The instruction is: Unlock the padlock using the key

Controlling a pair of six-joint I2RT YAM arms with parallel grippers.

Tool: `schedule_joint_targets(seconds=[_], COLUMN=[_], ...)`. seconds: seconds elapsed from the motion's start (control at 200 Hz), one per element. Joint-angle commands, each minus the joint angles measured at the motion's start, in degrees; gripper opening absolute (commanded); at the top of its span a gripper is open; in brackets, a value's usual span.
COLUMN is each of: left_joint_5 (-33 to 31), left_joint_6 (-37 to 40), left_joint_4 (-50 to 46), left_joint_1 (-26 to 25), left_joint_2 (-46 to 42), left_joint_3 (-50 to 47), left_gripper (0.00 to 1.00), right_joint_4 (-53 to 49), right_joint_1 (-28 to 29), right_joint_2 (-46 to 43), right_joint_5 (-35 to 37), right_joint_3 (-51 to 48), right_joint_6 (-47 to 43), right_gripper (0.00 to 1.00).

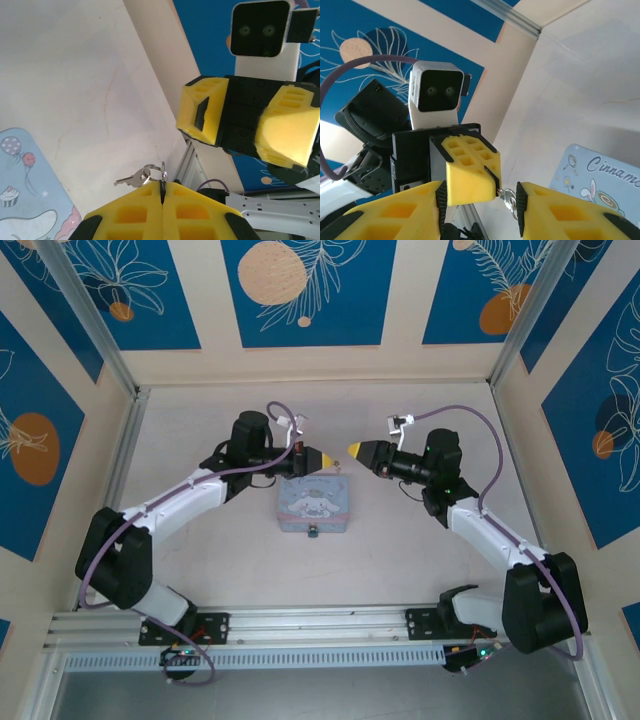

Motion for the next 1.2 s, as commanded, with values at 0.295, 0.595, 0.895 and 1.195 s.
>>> schedule_joint_targets(seconds=[0.295, 0.595, 0.895, 1.195], left_joint_5=[6.0, 6.5, 6.6, 6.6], left_joint_6=[-2.9, -3.7, -3.8, -3.7], left_joint_4=[8.8, 10.2, 10.7, 10.8], left_joint_1=[0.7, 0.7, 0.8, 0.9], left_joint_2=[2.8, 4.0, 4.6, 4.7], left_joint_3=[2.1, 2.8, 3.1, 2.8], left_gripper=[0.0, 0.0, 0.0, 0.0], right_joint_4=[7.7, 7.7, 8.0, 8.0], right_joint_1=[1.1, 1.2, 1.1, 0.5], right_joint_2=[4.9, 5.9, 6.4, 5.9], right_joint_5=[-7.6, -8.5, -8.1, -8.3], right_joint_3=[1.3, 0.4, -0.5, -0.9], right_joint_6=[1.2, 0.8, 0.8, 0.8], right_gripper=[0.41, 0.37, 0.3, 0.14])
